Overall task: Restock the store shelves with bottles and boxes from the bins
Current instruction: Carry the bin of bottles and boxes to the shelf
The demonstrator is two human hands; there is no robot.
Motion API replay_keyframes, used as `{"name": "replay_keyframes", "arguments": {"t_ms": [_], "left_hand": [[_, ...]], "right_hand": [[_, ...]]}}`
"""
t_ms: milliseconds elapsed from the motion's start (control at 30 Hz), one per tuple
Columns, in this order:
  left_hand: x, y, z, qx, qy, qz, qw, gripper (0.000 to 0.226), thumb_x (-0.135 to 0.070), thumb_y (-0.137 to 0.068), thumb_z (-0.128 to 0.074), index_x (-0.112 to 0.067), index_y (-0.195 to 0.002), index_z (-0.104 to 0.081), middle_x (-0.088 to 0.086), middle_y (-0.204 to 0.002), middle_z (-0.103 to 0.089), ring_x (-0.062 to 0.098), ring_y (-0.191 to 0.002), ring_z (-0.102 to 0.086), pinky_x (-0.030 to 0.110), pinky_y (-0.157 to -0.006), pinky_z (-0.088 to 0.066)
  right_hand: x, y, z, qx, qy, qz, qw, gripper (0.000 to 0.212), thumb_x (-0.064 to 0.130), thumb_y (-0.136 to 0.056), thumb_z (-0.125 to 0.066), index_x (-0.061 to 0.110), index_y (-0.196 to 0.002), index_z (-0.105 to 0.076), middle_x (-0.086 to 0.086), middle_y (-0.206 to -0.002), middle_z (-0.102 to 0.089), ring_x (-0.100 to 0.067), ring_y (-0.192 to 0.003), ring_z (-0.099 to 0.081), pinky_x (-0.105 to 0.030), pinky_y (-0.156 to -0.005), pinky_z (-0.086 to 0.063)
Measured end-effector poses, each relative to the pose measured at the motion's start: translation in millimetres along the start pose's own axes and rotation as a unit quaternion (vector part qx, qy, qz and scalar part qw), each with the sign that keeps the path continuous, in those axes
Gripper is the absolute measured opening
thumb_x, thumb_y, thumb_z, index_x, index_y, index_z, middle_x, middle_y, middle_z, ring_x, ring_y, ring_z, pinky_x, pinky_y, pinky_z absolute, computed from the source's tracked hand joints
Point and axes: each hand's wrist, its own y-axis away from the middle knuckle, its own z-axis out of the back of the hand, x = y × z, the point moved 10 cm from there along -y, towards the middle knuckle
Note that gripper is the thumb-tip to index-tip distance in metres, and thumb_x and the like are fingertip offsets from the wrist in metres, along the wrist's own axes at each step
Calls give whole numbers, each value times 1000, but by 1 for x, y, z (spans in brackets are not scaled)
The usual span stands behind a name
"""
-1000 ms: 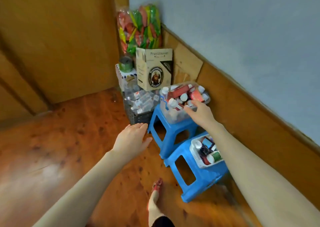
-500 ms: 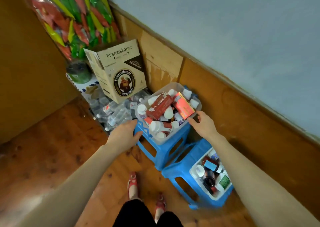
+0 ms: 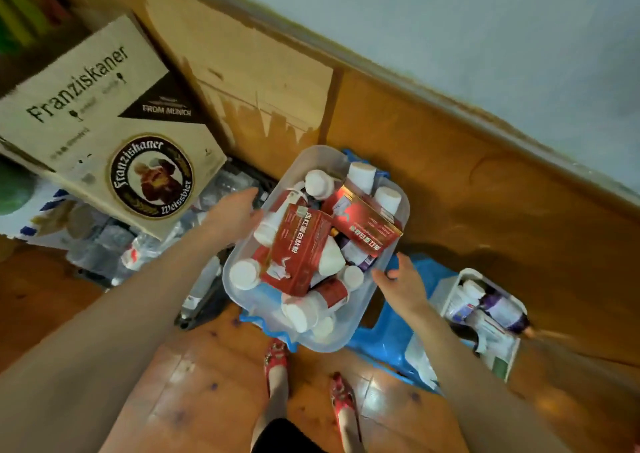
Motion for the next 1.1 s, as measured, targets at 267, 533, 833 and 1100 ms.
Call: {"name": "replay_keyframes", "arguments": {"t_ms": [267,533,833,1100], "left_hand": [[-14,-37,-20,108,100,-56,987,38,-12,-94,-45,-14,-132,-45,6,-83,-59,15,-70,-50,23,-55,-37],[-17,12,-17,52,183,-41,981,34,-6,-94,-45,-14,-127,-50,-5,-80,-60,4,-66,-54,7,-54,-40],[-18,156,-33,-66,270,94,956,28,-15,-94,-50,-21,-121,-54,6,-85,-66,19,-73,-61,30,-66,-50],[-39,353,-67,-266,432,207,836,25,-6,-93,-50,-24,-107,-61,-13,-68,-60,-4,-50,-52,11,-47,-42]], "right_hand": [[-6,-13,-11,-61,-78,-21,995,44,24,-90,-56,12,-129,-39,-17,-114,-62,-36,-98,-62,-50,-85,-51],[-17,-5,-2,-35,-113,5,993,41,16,-91,-53,20,-131,-43,-14,-107,-65,-30,-99,-63,-52,-86,-52],[-10,32,33,54,5,149,987,52,7,-91,-51,19,-140,-37,-4,-82,-60,-15,-70,-55,-20,-59,-43],[21,109,38,153,117,301,934,53,13,-91,-52,20,-141,-37,-9,-74,-59,-15,-60,-52,-25,-53,-40]]}}
